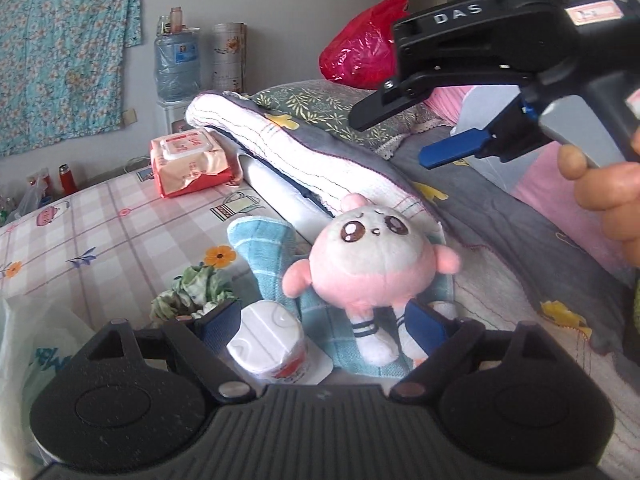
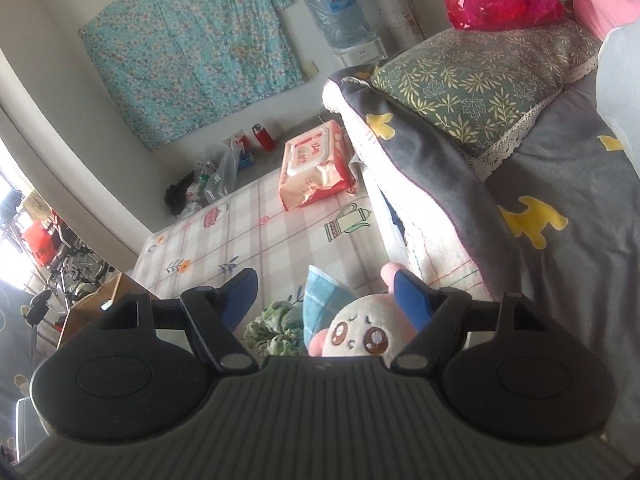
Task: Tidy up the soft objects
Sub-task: 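Reach the right tool to the pink plush doll and grasp its head loop, then carry the plush doll with the right tool over the cardboard box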
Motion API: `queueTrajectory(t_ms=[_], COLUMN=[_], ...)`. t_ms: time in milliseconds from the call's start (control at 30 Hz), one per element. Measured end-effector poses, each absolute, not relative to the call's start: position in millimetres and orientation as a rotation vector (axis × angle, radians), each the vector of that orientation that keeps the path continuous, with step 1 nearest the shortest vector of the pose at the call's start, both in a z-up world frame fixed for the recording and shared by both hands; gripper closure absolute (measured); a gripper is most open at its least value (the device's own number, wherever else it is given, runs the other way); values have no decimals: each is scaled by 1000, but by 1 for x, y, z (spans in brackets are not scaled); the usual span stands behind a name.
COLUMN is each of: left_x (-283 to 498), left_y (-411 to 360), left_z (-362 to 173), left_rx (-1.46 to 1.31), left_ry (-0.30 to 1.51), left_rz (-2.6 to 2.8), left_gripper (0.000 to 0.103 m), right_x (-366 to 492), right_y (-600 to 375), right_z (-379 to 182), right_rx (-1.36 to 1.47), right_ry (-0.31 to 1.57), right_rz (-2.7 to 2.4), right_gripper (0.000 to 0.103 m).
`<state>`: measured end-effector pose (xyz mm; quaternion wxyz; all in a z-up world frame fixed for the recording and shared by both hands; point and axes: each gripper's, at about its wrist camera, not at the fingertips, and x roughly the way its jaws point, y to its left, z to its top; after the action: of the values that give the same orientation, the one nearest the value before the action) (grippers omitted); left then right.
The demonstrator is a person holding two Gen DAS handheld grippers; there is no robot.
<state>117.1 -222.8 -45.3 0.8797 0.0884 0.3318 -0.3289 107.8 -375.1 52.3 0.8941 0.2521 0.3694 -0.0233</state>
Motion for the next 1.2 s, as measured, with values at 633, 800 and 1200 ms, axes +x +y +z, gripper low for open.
queueTrajectory(t_ms=[633, 800, 1200], left_x=[123, 115, 96], left_y=[-253, -255, -221], left_z=[-60, -61, -31], left_rx=[256, 284, 182], left_ry=[662, 649, 591], left_rz=[-749, -744, -709], left_gripper=[16, 12, 23], right_x=[191, 164, 101], right_y=[-402, -390, -327], right_z=[-34, -8, 82], right_rx=[553, 557, 462], right_ry=[1008, 937, 797], right_rz=[-85, -35, 153], right_gripper=[89, 92, 93])
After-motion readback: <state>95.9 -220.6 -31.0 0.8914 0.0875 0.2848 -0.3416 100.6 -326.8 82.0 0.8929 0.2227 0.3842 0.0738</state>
